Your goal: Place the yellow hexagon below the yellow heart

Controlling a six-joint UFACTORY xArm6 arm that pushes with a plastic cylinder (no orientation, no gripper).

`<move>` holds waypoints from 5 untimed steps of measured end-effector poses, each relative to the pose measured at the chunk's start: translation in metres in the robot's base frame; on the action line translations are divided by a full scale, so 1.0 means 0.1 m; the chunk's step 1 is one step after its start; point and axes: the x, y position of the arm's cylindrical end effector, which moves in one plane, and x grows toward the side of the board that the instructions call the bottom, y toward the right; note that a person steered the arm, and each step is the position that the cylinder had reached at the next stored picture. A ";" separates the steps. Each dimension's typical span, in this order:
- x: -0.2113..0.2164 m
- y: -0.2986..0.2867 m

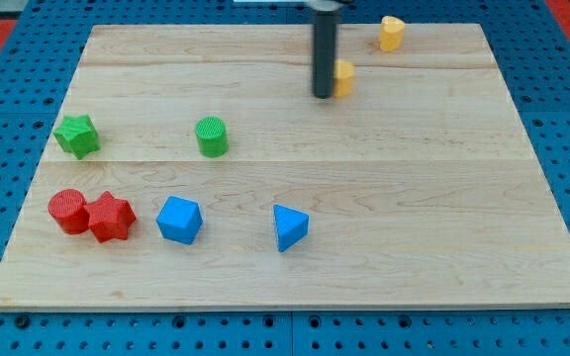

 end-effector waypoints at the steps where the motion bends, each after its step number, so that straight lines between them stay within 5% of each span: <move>1: -0.17 0.27; 3: -0.24 -0.46; 5: -0.59 0.32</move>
